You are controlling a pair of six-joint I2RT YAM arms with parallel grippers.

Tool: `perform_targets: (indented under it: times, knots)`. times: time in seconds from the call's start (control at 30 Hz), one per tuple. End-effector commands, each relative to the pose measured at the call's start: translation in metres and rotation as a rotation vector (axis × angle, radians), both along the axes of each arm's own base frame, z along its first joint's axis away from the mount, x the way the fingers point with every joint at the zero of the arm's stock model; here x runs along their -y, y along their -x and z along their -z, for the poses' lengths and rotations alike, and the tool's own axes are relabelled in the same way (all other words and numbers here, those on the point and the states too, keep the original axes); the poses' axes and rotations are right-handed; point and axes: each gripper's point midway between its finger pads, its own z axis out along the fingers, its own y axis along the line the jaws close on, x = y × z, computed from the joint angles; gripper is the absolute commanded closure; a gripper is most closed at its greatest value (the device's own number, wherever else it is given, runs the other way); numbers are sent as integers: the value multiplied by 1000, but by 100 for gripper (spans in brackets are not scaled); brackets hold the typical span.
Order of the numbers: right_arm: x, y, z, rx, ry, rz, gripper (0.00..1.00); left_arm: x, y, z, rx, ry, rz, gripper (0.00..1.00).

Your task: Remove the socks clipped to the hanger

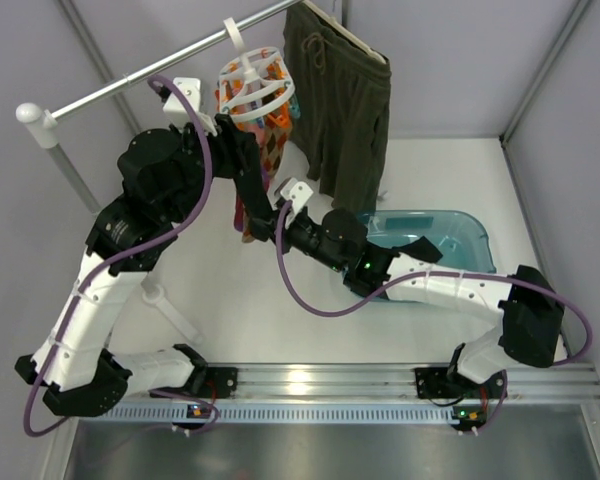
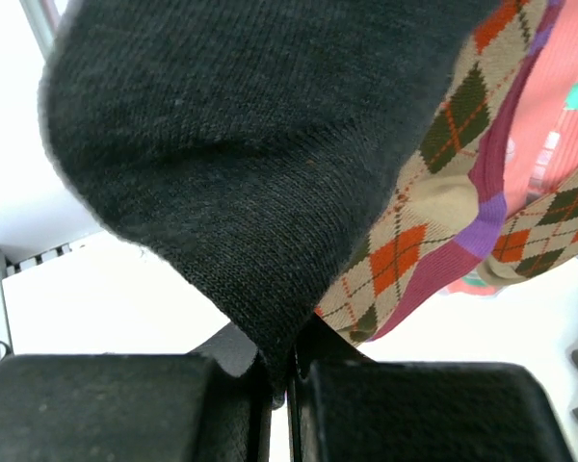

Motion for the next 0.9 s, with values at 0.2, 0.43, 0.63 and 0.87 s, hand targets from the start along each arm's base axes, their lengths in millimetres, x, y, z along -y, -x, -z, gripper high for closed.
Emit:
perform_targets:
  times: [0.2, 0.43, 0.63, 0.87]
  knots:
    - [13, 25, -14, 23, -46, -37, 100, 5, -15, -20, 88, 21, -17, 75]
    - [94, 39, 13, -49, -67, 101, 100, 8, -17, -11, 69, 32, -17, 100]
    - [195, 45, 30, -129, -90, 341, 100, 13, -15, -8, 55, 67, 9, 100]
    - [238, 49, 24, -115, -101, 418, 100, 10, -11, -17, 72, 153, -5, 100]
